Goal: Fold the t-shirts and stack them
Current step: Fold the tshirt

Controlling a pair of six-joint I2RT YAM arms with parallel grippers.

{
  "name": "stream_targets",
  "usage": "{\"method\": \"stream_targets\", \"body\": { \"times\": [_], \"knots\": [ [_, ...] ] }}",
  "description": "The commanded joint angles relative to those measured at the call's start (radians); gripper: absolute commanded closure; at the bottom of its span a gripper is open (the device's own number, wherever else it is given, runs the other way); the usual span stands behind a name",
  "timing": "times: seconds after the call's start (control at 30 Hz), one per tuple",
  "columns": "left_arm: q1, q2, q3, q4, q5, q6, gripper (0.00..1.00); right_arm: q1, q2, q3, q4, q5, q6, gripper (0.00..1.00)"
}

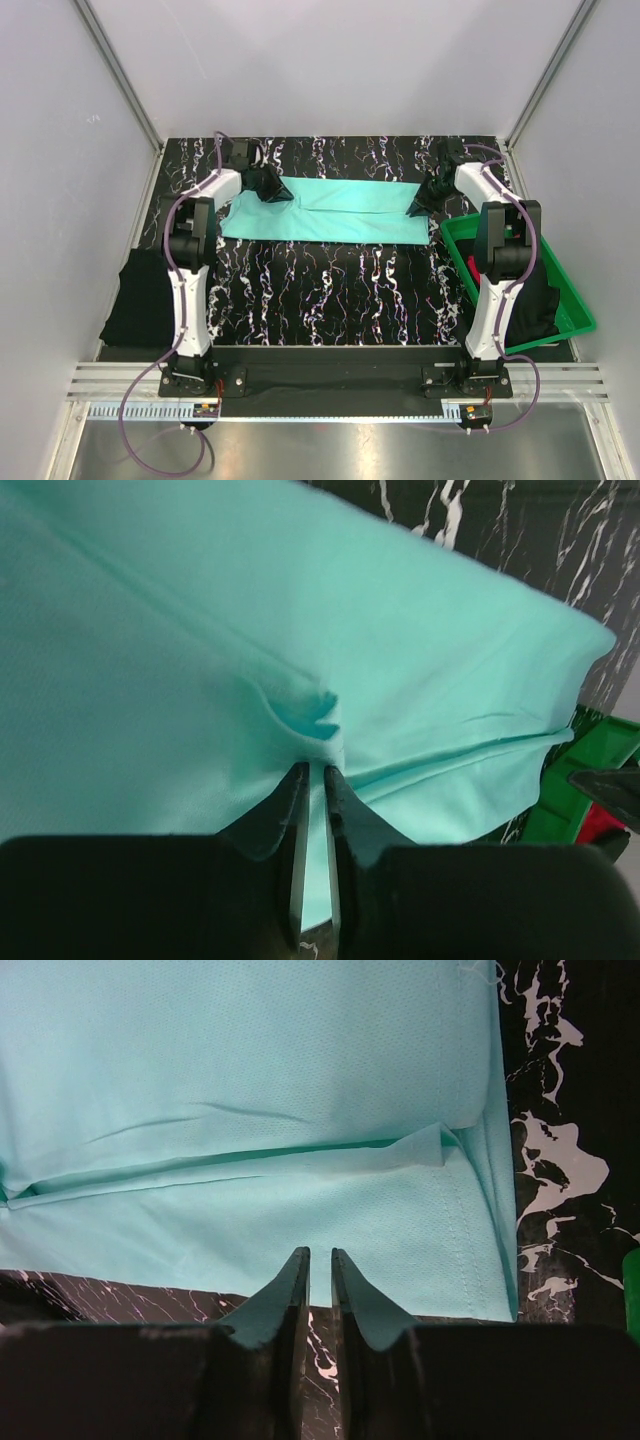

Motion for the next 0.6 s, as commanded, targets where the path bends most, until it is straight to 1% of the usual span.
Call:
{"method": "stream_targets", "body": {
  "times": [0.0, 0.3, 0.4, 0.5, 0.53, 0.57],
  "knots": [
    [-0.018, 0.037, 0.077, 0.079, 0.039, -0.037, 0.85, 0.000, 0.010, -0.003, 0.013, 0.017, 0.011, 0.79],
    [-0.044, 0.137, 0.109, 0.113, 0.073, -0.062, 0.85, -0.006, 0.045, 0.014, -0.009, 0.089, -0.007, 0.77],
    [-0.044, 0.150, 0.120, 0.116, 0.072, -0.054, 0.85, -0.012, 0.068, 0.052, -0.054, 0.117, -0.027, 0.74],
    [-0.039, 0.138, 0.152, 0.098, 0.085, -0.050, 0.79, -0.017, 0.088, 0.082, -0.083, 0.137, -0.050, 0.70],
    [-0.039, 0.109, 0.161, 0.090, 0.081, -0.047, 0.75, -0.018, 0.091, 0.086, -0.088, 0.147, -0.057, 0.69],
    [-0.038, 0.085, 0.176, 0.061, 0.066, -0.042, 0.67, -0.018, 0.094, 0.094, -0.094, 0.154, -0.066, 0.68]
  ]
}}
